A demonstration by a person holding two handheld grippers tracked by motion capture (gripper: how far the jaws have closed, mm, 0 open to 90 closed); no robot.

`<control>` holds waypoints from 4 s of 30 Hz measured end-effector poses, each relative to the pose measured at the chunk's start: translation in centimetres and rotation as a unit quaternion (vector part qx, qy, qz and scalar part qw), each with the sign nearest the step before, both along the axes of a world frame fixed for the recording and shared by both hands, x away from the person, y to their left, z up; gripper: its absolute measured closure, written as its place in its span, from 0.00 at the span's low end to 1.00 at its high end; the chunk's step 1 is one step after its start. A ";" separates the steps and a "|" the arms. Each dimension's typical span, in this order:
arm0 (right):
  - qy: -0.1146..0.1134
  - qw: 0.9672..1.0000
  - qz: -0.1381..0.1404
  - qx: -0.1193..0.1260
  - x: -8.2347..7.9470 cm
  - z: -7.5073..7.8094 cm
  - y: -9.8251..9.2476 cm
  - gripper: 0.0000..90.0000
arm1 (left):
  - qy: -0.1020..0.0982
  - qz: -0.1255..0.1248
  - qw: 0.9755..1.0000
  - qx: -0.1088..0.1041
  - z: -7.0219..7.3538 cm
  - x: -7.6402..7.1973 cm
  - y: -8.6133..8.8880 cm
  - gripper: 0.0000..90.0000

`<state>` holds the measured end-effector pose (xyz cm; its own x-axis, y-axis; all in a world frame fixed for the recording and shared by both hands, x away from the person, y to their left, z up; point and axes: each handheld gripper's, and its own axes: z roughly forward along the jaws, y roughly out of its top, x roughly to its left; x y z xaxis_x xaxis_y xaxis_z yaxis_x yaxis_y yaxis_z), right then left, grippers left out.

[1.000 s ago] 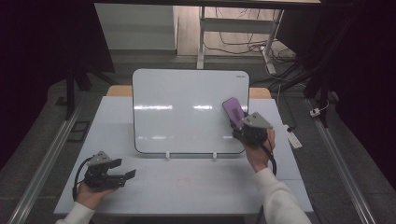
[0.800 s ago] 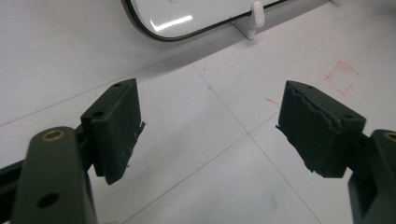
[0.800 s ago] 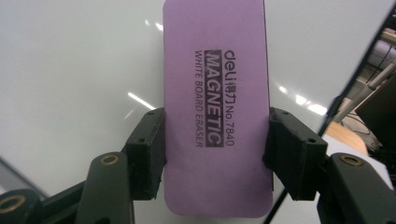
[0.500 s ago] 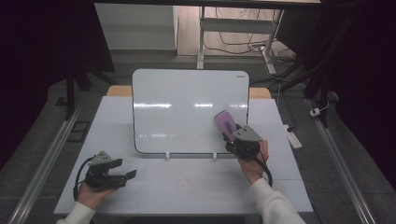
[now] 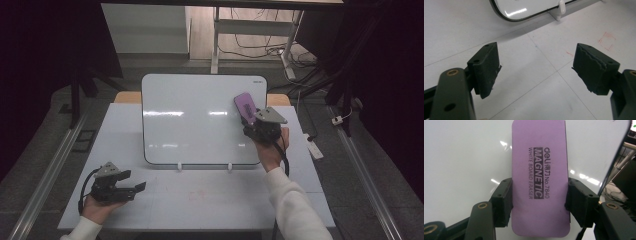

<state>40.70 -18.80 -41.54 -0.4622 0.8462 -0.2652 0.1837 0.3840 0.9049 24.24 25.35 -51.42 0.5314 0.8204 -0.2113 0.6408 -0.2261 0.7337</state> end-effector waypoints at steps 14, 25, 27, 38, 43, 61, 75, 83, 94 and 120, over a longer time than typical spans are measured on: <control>0.029 0.999 0.032 -0.009 -2.5 -2.9 0.0 0.46 | -0.001 -0.001 1.000 0.000 0.1 0.0 -0.2 0.25; 0.069 0.994 0.071 0.041 -4.7 -3.3 -0.8 0.46 | 0.001 -0.001 1.000 -0.007 0.1 0.1 -0.2 0.24; 0.073 0.993 0.079 0.048 -5.3 -3.4 -0.7 0.46 | 0.002 0.002 1.000 -0.010 0.0 0.2 -0.2 0.24; 0.093 0.985 0.125 0.070 -8.2 -4.8 0.3 0.46 | -0.002 0.007 1.000 -0.024 0.2 0.3 -0.2 0.25; 0.102 0.981 0.141 0.085 -9.3 -5.2 0.3 0.46 | -0.003 0.005 1.000 -0.023 0.2 0.3 -0.3 0.25; 0.119 0.969 0.194 0.099 -10.8 -6.3 2.1 0.46 | -0.013 -0.006 0.999 -0.040 1.2 0.6 -1.9 0.25; 0.118 0.965 0.215 0.096 -11.2 -6.7 3.8 0.46 | -0.016 -0.017 0.998 -0.062 2.2 1.2 -3.4 0.25; 0.122 0.963 0.218 0.096 -10.8 -6.9 4.8 0.46 | -0.017 -0.027 0.997 -0.064 2.4 1.4 -3.9 0.25; 0.121 0.962 0.231 0.085 -10.9 -7.5 6.3 0.46 | -0.019 -0.048 0.996 -0.070 3.1 2.1 -6.0 0.26; 0.088 0.964 0.232 0.091 -12.0 -7.8 8.0 0.46 | -0.014 -0.094 0.986 -0.134 4.2 4.2 -11.2 0.43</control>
<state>28.68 -10.77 -49.37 -0.8262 0.5631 -0.0137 0.1884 0.2991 0.9354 28.45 14.12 -47.20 0.6775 0.6239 -0.3896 0.5845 -0.1350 0.8001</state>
